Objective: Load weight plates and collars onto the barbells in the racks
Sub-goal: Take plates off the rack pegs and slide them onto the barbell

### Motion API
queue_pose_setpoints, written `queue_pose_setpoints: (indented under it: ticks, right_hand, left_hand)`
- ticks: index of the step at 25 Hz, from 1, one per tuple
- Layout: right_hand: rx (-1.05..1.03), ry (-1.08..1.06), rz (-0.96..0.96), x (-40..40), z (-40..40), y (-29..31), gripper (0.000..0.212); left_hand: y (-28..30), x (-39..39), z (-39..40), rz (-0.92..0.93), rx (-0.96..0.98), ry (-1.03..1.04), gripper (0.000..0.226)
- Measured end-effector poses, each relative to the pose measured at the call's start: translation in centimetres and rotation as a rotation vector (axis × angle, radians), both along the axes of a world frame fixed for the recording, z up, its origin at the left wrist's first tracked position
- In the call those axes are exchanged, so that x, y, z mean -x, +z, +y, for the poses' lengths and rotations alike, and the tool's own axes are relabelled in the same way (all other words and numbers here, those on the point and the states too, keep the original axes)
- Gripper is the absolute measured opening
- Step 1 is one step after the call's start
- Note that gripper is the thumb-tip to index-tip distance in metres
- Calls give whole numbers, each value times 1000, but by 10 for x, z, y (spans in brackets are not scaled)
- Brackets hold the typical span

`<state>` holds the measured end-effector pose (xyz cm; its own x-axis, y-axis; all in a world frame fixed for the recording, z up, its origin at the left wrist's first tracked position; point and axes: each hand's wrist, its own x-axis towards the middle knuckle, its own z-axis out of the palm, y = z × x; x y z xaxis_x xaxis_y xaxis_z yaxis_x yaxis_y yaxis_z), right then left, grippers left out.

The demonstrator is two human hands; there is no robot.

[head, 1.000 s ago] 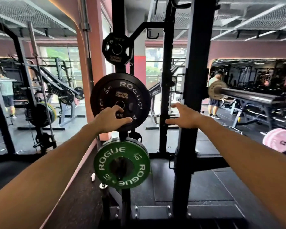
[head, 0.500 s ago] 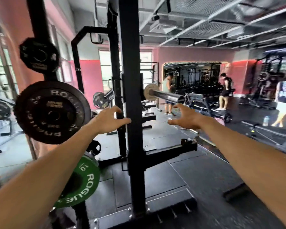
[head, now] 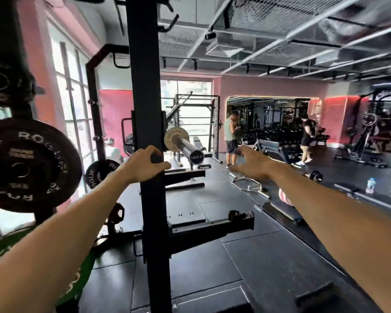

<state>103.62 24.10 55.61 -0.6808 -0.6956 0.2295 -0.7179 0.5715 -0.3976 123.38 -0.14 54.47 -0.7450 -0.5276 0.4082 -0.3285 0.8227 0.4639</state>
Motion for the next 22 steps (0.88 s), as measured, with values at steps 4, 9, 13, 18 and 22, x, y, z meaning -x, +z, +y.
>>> queue_pose_setpoints:
  ticks: [4, 9, 13, 18, 22]
  right_hand:
    - [72, 69, -10, 29, -30, 8, 55]
    - [108, 148, 12, 70, -87, 11, 50]
    - [137, 169, 27, 112, -145, 16, 44]
    - [118, 187, 32, 181, -238, 27, 45]
    - [85, 185, 31, 233, -309, 25, 44]
  left_hand:
    - [12, 27, -23, 34, 5, 60, 68]
    - [17, 74, -72, 55, 24, 117, 59]
    - [23, 124, -124, 73, 57, 132, 54]
    - [30, 200, -209, 48, 62, 148, 55]
    - [25, 256, -259, 9, 31, 111, 53]
